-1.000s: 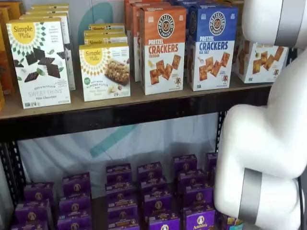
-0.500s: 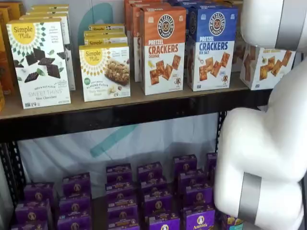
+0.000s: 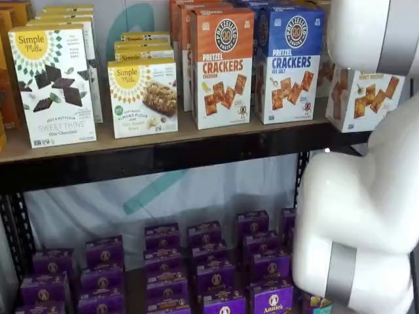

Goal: Retrieve the yellow and white box located on the top shelf, the sixth one from the left

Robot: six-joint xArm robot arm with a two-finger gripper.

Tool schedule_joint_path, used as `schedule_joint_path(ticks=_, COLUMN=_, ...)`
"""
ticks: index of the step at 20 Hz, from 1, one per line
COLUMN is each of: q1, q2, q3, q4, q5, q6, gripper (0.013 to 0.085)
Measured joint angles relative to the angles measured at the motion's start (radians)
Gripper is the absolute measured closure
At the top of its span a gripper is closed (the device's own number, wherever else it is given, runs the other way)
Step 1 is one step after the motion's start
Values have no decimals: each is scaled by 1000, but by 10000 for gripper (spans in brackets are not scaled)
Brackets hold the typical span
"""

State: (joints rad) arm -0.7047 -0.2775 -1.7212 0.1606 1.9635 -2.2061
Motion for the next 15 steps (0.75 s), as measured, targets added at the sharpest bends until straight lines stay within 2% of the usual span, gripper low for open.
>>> schedule_joint_path(ticks=7, q1=21, q2=-65, q3=76, q4=-11, q5=-4, q6=16, gripper=370)
schedule_joint_path(ticks=15, q1=28, q2=-107, q3=128, q4=-17, q5=-10, q6=19, gripper=370)
